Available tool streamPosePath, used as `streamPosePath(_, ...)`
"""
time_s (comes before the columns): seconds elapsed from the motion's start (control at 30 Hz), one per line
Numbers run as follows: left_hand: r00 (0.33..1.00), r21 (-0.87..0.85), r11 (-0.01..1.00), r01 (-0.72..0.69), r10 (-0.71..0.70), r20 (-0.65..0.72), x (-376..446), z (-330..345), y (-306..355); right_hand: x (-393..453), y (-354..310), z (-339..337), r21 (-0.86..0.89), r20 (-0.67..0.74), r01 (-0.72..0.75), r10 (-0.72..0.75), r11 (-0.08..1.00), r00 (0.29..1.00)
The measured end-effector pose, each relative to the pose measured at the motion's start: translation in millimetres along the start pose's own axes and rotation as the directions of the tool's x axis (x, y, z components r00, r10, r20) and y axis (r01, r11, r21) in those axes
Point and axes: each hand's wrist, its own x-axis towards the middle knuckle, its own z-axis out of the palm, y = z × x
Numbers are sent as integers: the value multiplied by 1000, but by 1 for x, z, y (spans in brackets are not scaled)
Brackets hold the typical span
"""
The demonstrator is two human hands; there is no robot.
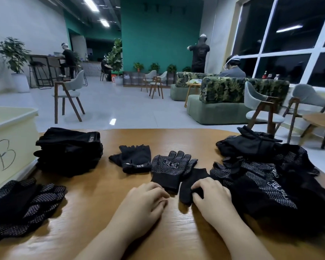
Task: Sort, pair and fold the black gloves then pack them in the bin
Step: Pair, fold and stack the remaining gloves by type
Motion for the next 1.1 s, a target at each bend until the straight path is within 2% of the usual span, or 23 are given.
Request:
streamPosePath(0.13,1000,-19,1000,0,0,-10,-1,0,-1,-1,-1,2,48,-165,-34,41,998,985)
streamPosePath(0.27,1000,-42,999,19,-19,3,-2,-3,1,-3,2,2,139,-463,87,-13,987,886)
streamPosePath(0.37,999,11,1000,2,-2,36,-1,-5,6,-4,2,-1,167,-534,205,-86,965,841)
streamPosePath(0.47,990,101,995,-10,-4,142,0,-6,9,-3,1,-2,192,-585,270,-111,943,803)
streamPosePath(0.57,975,146,989,-39,5,224,4,-3,10,-1,0,0,314,-640,308,-39,898,767)
streamPosePath(0.63,968,172,984,-51,7,249,11,1,10,-1,-1,0,424,-650,349,13,836,759)
streamPosePath(0.7,974,163,985,-54,16,226,17,4,12,-2,-3,0,464,-652,401,-1,790,758)
streamPosePath(0.77,988,-11,999,36,-34,152,19,5,13,-3,-3,-1,499,-636,430,-20,752,771)
streamPosePath(0.83,992,-298,947,123,-116,40,16,5,12,-4,-2,-2,545,-602,434,-25,718,798)
streamPosePath(0.93,984,-500,865,44,-123,-128,10,4,9,-6,-6,-3,640,-529,420,-27,644,848)
streamPosePath(1.03,955,-539,837,-94,-78,-288,7,5,7,-10,-13,-4,762,-392,377,-89,526,916)
streamPosePath(1.1,940,-574,809,-124,-90,-330,6,0,6,-11,-15,-4,785,-313,344,-150,514,938)
